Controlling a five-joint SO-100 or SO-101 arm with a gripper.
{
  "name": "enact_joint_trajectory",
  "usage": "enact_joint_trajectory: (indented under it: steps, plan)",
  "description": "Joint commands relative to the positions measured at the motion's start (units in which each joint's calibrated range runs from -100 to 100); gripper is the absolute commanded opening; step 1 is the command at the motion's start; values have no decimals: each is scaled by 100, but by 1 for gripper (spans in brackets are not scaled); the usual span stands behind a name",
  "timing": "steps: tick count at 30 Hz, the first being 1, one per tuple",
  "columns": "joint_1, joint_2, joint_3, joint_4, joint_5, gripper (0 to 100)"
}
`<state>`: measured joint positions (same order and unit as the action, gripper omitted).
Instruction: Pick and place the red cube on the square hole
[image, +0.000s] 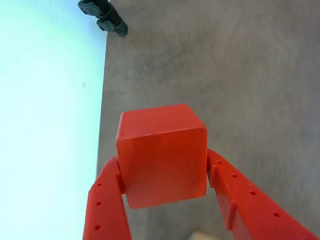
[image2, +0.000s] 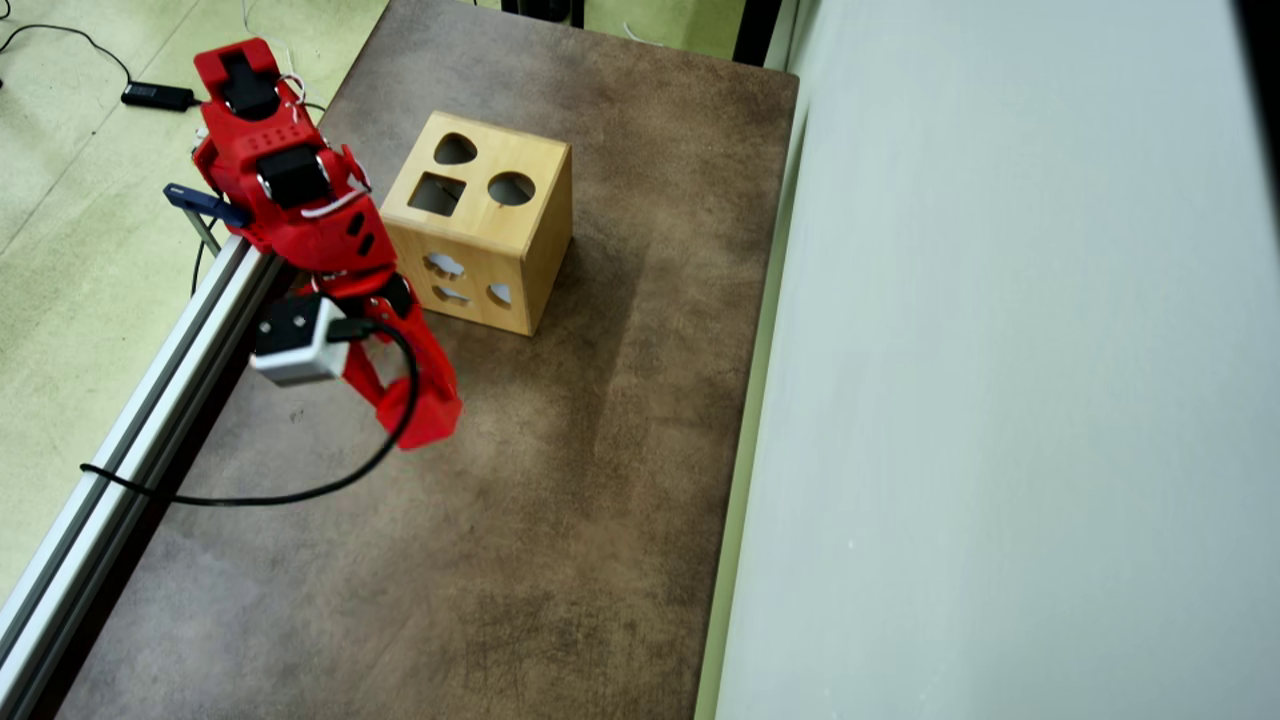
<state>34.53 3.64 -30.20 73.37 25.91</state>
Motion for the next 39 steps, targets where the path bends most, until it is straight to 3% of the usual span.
enact_joint_trajectory:
  steps: [1,6,24,39]
  plan:
    - [-80,-810,-92,1449,-405,1]
    - [-570,-912,-101,2503,-733,1]
    - [-2703,-1982,-21,2470,-1954,1]
    - [-3357,-3647,3557,2470,-2125,1]
